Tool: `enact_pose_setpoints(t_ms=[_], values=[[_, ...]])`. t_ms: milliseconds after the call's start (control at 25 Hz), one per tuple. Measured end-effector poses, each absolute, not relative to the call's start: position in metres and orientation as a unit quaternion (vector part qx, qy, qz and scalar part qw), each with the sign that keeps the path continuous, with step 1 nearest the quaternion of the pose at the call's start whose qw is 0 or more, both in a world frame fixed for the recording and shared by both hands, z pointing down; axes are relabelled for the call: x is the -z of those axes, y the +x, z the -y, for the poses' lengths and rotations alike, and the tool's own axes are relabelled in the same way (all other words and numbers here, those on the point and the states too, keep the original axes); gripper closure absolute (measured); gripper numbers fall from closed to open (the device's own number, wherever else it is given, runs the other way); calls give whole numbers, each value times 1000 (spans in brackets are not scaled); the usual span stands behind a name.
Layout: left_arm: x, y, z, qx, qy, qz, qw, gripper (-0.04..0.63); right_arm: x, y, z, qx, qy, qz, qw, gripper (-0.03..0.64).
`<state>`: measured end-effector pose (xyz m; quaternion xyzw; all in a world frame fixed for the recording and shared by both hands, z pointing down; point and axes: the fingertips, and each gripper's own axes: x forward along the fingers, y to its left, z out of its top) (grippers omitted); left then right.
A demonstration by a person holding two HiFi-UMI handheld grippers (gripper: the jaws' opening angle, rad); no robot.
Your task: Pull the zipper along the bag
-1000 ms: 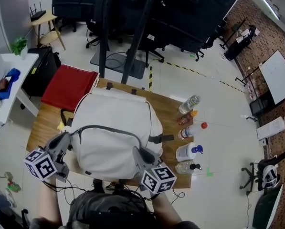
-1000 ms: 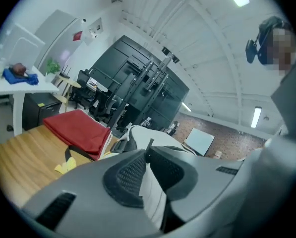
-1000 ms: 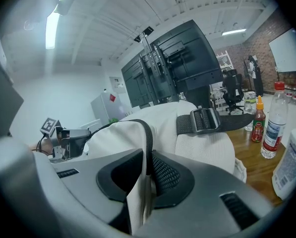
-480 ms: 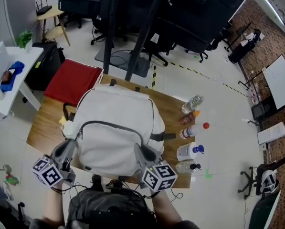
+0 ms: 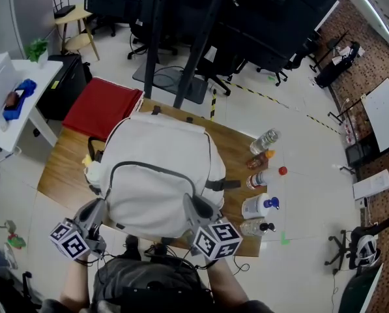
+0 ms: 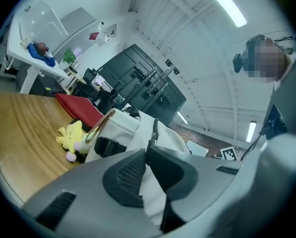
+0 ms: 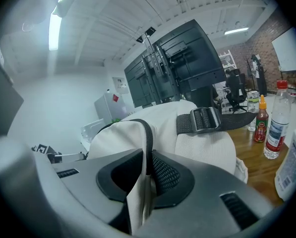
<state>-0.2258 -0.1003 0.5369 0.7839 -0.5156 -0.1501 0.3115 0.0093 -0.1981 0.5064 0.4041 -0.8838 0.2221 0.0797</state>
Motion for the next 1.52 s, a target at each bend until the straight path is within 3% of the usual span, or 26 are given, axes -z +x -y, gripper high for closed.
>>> enact_pose_setpoints(t_ms=[560, 800, 1000, 1520], values=[[-526, -207, 101, 56, 806, 527, 262, 517, -507, 14, 196, -234, 391, 887, 75, 549], [-534, -197, 105, 26, 803, 534, 263, 318, -507, 14, 195, -234, 389, 888, 74, 548], [-534, -204, 107, 22, 792, 553, 257, 233, -506, 15, 195, -230, 392, 888, 73, 546], [-457, -212, 124, 48, 797, 582, 158, 237, -496, 13, 186, -180, 392, 897, 92, 485]])
